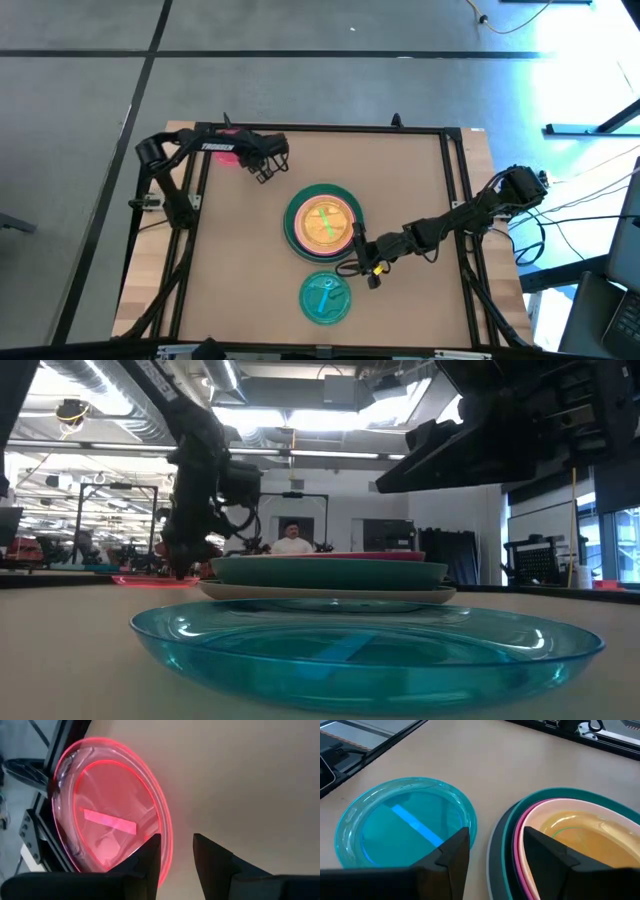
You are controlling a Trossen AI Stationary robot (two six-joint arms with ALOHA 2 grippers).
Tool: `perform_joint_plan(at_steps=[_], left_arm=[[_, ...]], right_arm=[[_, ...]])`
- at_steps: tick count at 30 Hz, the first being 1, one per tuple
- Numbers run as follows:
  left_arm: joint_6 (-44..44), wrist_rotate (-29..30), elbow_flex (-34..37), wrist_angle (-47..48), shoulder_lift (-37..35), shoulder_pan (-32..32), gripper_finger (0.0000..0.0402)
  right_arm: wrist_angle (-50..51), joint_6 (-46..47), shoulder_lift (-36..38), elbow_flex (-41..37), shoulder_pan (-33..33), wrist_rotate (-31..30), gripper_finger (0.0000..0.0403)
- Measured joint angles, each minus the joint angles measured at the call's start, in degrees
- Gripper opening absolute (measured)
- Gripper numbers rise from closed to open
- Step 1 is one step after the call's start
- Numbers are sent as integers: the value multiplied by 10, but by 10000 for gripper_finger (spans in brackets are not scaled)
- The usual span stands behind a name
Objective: Stack plastic plates
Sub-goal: Stack the light pink plate on top of the green plate
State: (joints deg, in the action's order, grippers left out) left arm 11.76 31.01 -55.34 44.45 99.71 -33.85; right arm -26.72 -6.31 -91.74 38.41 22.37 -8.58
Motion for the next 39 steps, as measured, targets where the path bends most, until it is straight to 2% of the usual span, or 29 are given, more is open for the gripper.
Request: perform_joint_plan(at_steps=[11, 14, 19, 21, 30, 39], left_arm=[[-3, 38, -1, -8, 41, -47, 102], [-8, 36, -1, -8, 41, -48, 80], [-24, 35, 0, -8, 42, -31, 17], [-29, 38, 0, -5, 42, -21, 6], [-12, 28, 0, 34, 27, 58, 2], [-21, 25, 0, 67, -70, 187, 2]], right_arm=[[8, 4, 0, 0, 0, 0, 177], [8, 4, 0, 0, 0, 0, 177], [8, 5, 0, 0, 0, 0, 177], [8, 5, 0, 0, 0, 0, 177], [7, 5, 0, 0, 0, 0, 177], [7, 5, 0, 0, 0, -29, 177]])
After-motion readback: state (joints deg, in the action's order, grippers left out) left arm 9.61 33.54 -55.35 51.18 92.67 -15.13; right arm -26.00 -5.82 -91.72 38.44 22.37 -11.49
